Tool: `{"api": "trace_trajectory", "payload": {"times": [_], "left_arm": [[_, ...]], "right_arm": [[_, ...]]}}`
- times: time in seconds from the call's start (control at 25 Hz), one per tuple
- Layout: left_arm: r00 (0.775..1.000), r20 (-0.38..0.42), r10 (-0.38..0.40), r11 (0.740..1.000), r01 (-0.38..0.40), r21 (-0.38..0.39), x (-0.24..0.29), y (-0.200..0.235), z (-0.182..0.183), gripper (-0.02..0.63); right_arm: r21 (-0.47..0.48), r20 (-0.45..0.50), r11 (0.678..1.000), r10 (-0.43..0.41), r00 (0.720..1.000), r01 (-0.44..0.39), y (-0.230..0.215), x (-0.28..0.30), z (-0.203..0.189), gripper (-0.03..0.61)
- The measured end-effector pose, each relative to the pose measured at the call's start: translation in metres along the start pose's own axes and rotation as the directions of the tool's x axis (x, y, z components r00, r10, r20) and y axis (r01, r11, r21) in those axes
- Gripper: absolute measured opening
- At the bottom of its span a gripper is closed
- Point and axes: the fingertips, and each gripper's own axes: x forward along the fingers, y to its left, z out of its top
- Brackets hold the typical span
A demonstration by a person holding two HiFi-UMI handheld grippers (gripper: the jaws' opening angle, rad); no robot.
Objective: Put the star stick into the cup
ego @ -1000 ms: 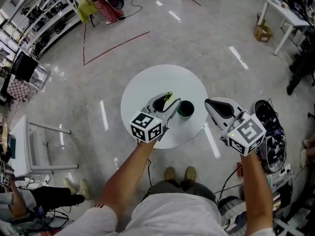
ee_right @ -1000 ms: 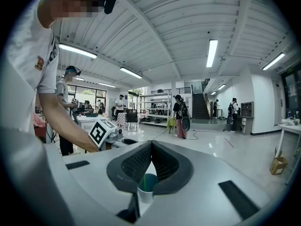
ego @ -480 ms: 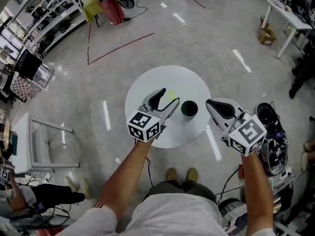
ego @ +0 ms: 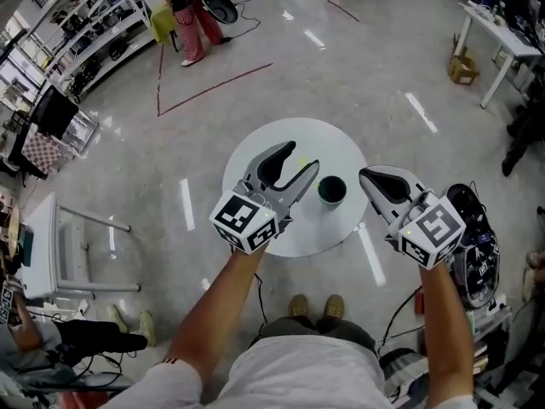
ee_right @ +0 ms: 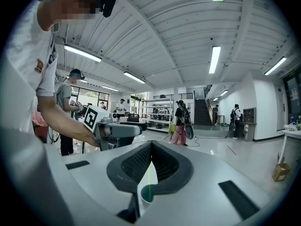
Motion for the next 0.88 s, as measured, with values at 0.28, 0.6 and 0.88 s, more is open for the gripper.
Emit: {"api": "trace_trajectory", "payload": {"times": [0.28,0.6,0.88], "left_arm": [[0.994,0.092,-0.059,0.998,0.057,0.018,-0.003,-0.028,0.044,0.131],[0.988,0.132,-0.081,0.997,0.079,0.020,-0.013,-0.049,0.070,0.058],[0.985,0.147,-0.095,0.995,0.092,0.025,-0.023,-0.065,0.078,0.029]], "right_arm": [[-0.008,0.054,1.000,-0.005,0.999,0.006,0.006,-0.003,0.019,0.011],[-0.012,0.113,1.000,-0.020,0.993,0.021,0.015,-0.013,0.043,0.011],[-0.019,0.180,0.999,-0.031,0.983,0.035,0.030,-0.025,0.064,0.011]]}}
